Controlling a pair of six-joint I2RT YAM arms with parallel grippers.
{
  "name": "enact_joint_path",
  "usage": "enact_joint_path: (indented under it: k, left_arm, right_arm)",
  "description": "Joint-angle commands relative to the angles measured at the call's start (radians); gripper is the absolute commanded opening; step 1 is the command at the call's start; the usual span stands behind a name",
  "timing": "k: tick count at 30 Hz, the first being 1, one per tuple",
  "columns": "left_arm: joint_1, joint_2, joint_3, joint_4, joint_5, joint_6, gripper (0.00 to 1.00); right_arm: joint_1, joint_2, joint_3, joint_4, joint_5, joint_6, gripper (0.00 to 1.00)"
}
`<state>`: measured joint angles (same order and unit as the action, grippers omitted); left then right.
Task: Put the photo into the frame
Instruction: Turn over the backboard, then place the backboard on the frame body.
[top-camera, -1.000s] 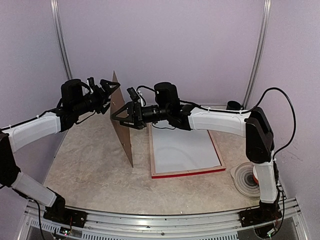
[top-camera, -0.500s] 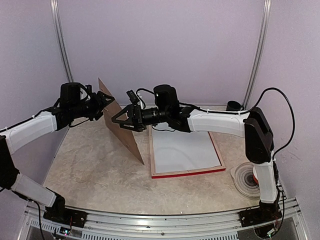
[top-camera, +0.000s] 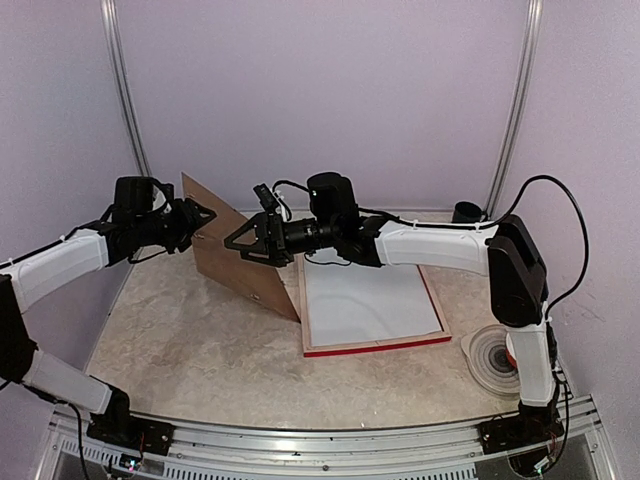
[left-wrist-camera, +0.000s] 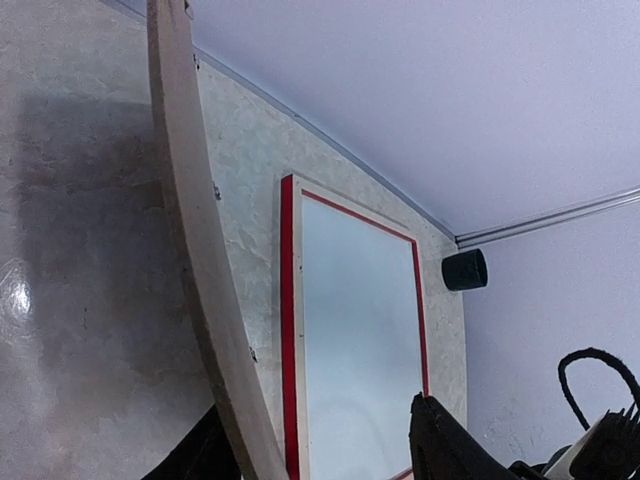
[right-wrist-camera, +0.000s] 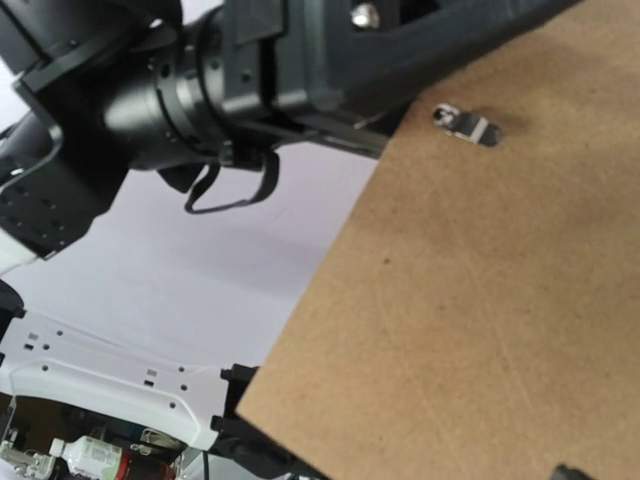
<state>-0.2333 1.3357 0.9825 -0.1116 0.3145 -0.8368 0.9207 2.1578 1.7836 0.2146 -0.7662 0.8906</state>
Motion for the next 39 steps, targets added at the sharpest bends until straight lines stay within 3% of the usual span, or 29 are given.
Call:
enact_joint_path:
  k: [1,11,18,26,39]
  left_arm:
    - [0.018,-0.024,-0.034,0.035,0.034,0.019,0.55]
    - [0.045,-0.022,-0.067,0.03,0.049,0.039,0.27]
    - [0.085,-0.034,-0.084,0.029,0.072,0.045,0.22]
    - [0.125,-0.058,-0.1,0.037,0.109,0.048,0.03]
    - [0.176,-0.093,-0.158,0.139,0.209,0.01,0.0]
  right_arm:
    - [0.008,-0.044,-0.009,0.014,-0.005,-0.002,0.99]
    - [0.008,-0.052,-0.024,0.019,-0.008,-0.002,0.99]
    - [0.009,-0.062,-0.052,0.033,-0.007,0.0,0.99]
    - [0.008,-0.063,-0.067,0.041,-0.008,0.005,0.99]
    - [0.004,-0.087,-0.083,0.031,-0.009,-0.02,0.99]
